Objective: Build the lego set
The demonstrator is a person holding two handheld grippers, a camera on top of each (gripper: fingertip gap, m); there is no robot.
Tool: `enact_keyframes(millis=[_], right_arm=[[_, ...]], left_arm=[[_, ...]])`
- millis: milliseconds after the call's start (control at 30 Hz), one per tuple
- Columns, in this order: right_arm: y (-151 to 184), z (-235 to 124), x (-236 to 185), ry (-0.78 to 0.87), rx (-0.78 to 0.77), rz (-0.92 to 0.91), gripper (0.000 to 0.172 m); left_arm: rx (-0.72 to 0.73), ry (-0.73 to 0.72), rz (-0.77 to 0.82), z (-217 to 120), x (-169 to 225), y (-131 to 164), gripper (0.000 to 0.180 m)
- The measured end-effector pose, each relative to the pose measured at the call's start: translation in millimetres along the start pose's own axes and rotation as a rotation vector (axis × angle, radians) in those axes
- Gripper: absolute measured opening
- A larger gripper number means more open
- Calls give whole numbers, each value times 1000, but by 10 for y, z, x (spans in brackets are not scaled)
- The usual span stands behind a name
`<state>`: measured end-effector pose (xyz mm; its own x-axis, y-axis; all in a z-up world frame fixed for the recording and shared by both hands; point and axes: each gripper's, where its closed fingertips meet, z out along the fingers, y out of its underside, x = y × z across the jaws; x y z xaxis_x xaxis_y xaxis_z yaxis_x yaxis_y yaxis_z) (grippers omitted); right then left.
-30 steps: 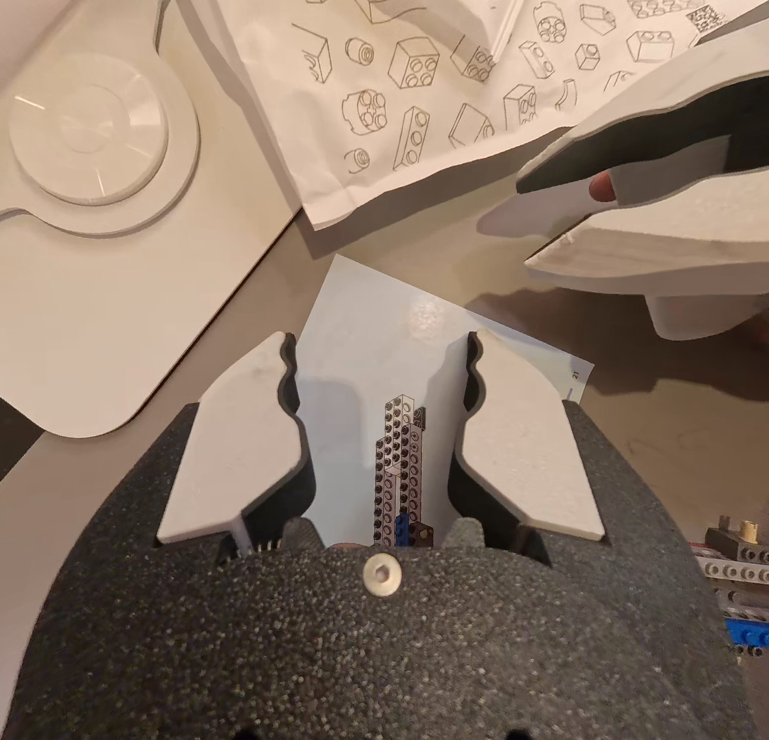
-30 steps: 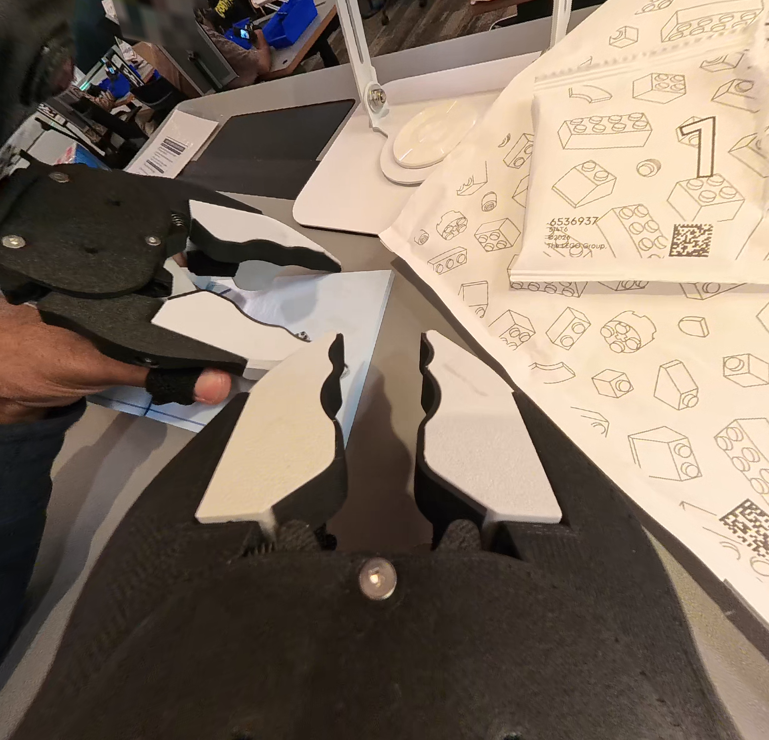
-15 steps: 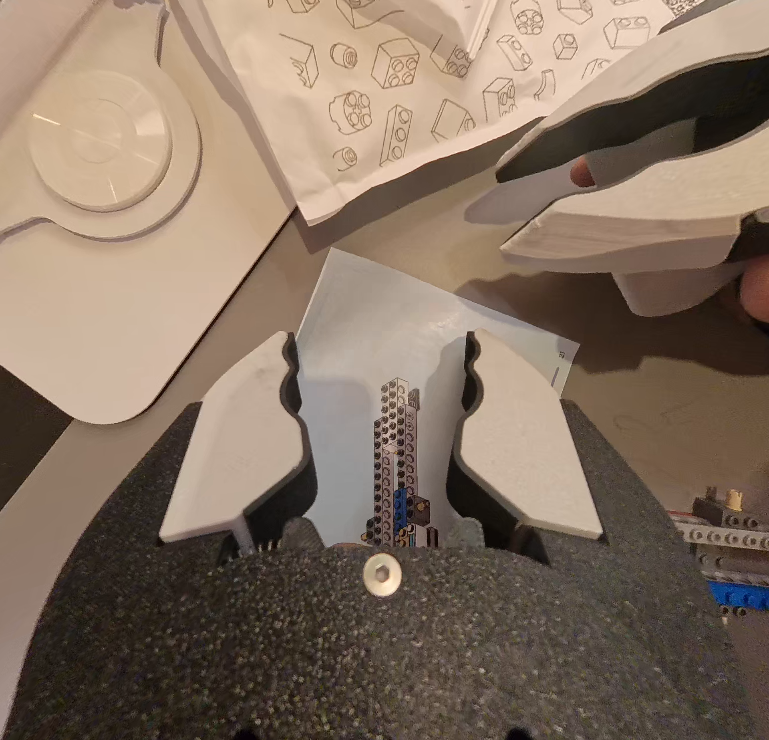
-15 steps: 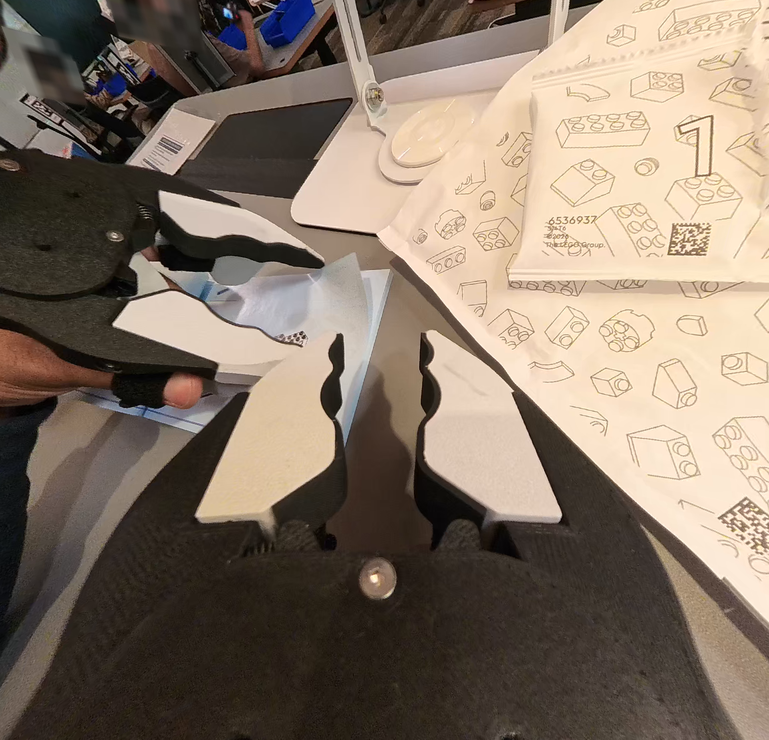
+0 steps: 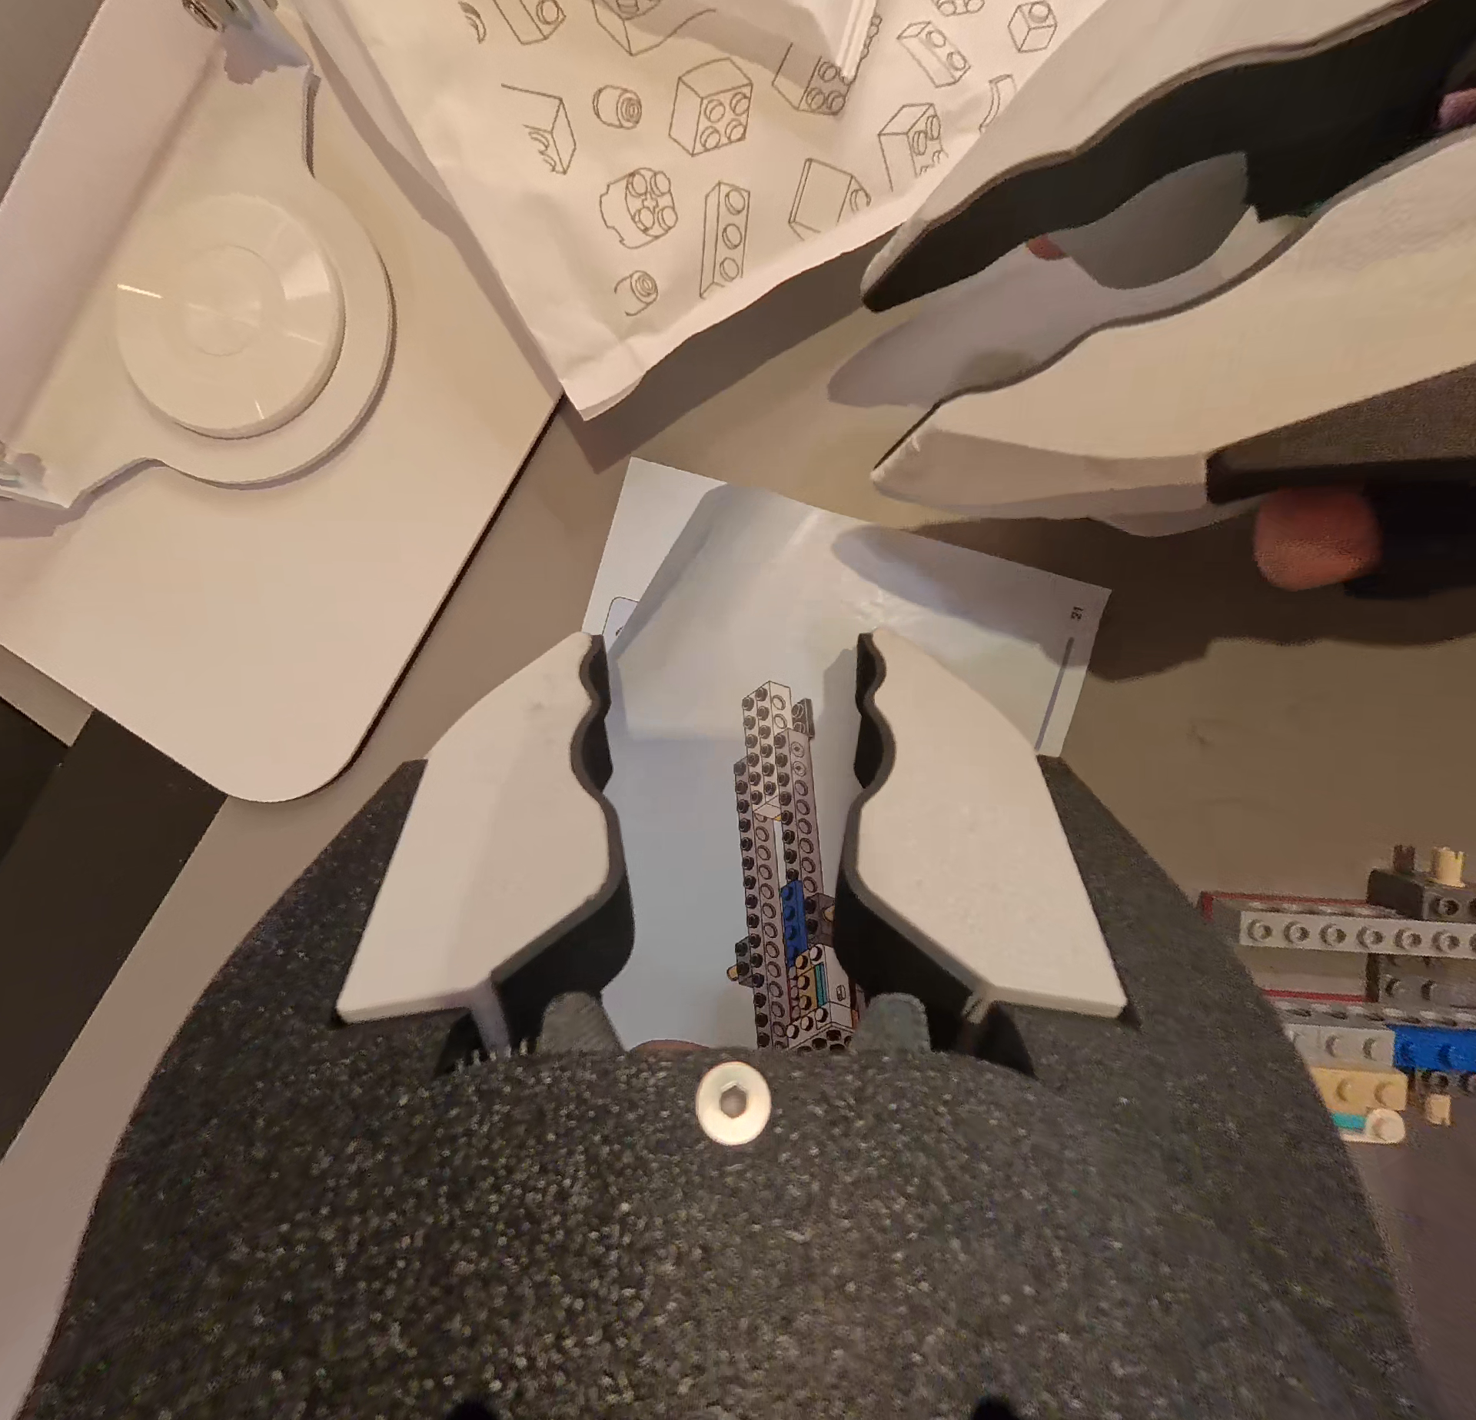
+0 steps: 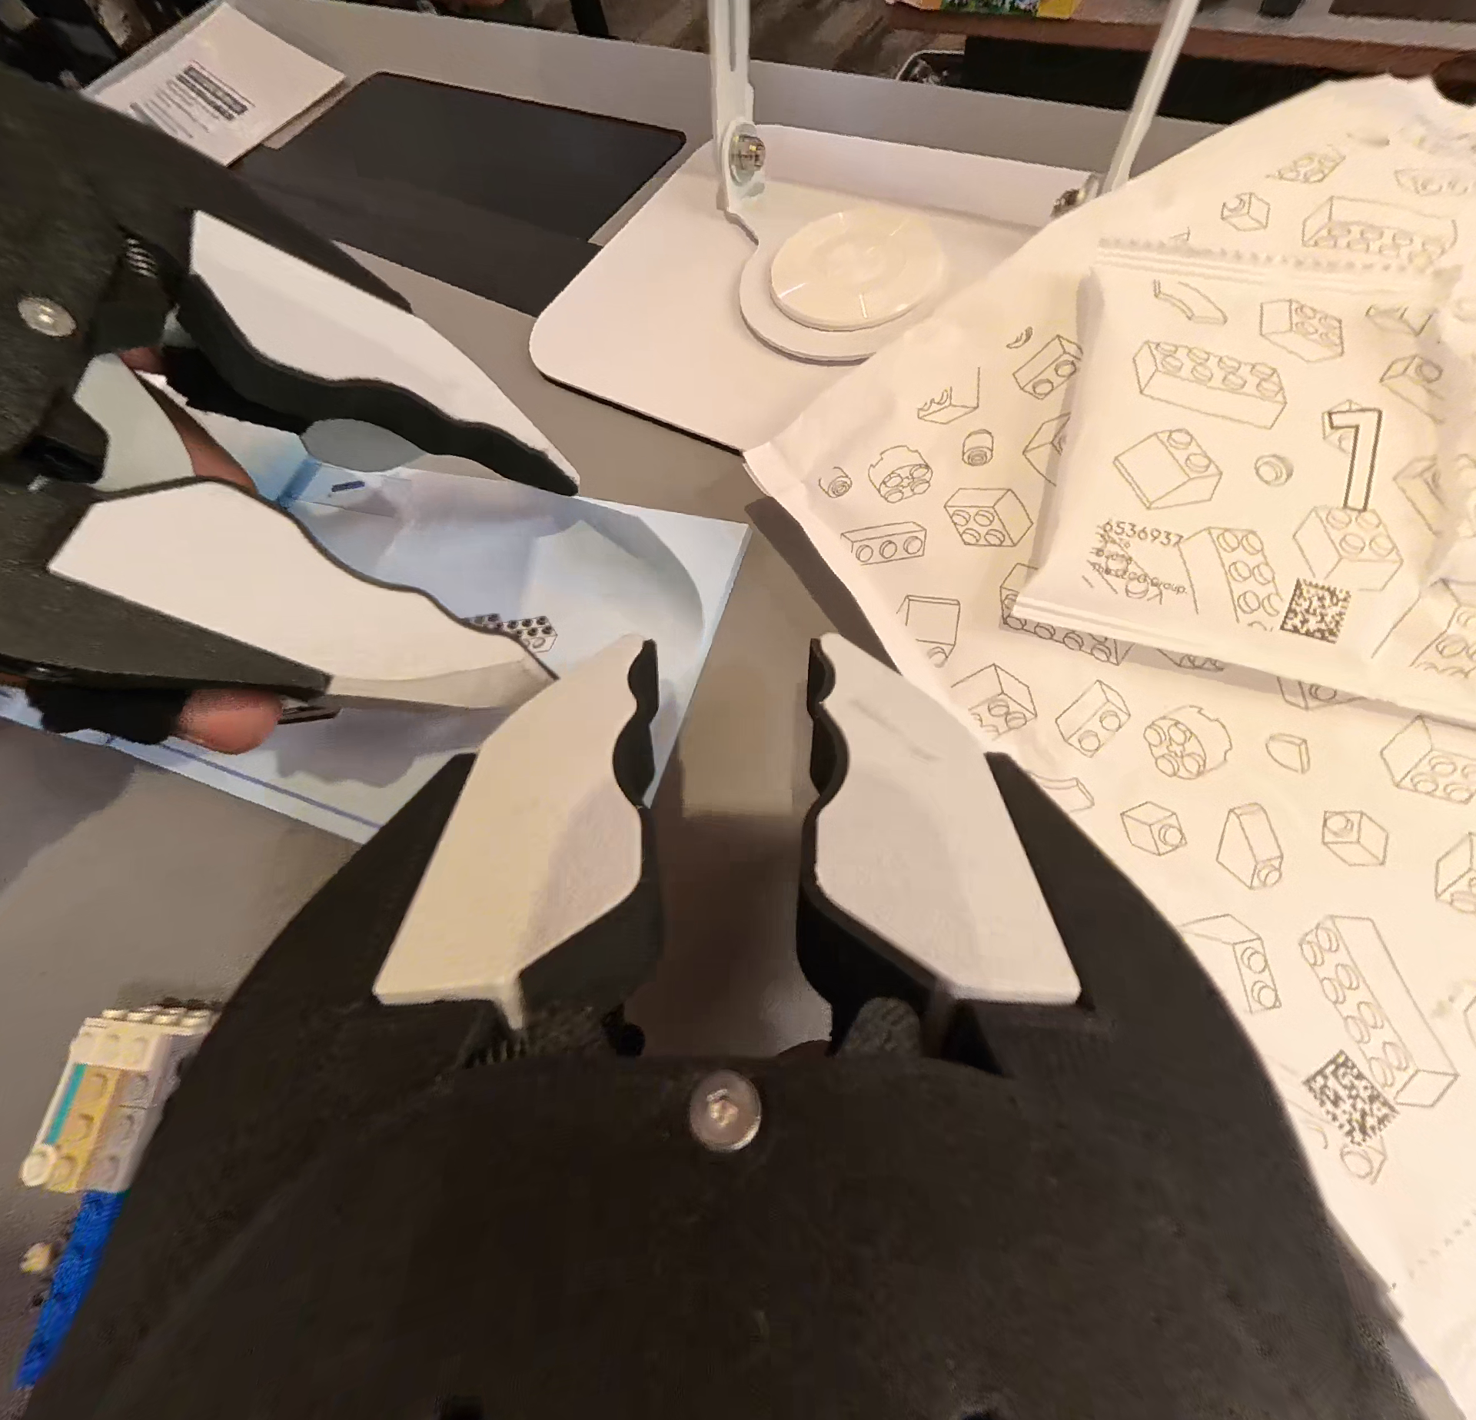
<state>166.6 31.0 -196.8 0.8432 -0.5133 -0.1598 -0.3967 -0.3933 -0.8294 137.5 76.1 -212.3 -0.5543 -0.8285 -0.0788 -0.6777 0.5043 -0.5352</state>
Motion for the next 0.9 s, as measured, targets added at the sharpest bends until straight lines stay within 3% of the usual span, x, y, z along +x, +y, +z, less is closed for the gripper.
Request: enact_keyframes(millis=[133, 600, 733, 900], right_arm=[[-54, 90, -36, 19, -9, -152, 36], [-8, 322, -203, -6, -85, -502, 34], [-80, 387, -219, -15, -81, -523, 28], [-81, 380, -270, -61, -88, -494, 2]], left_arm=[[12, -6, 14, -14, -17, -7, 50], [-3, -4, 24, -19, -38, 42, 48], [-3, -9, 20, -29, -60, 53, 48], [21, -2, 9, -66, -69, 28, 48]])
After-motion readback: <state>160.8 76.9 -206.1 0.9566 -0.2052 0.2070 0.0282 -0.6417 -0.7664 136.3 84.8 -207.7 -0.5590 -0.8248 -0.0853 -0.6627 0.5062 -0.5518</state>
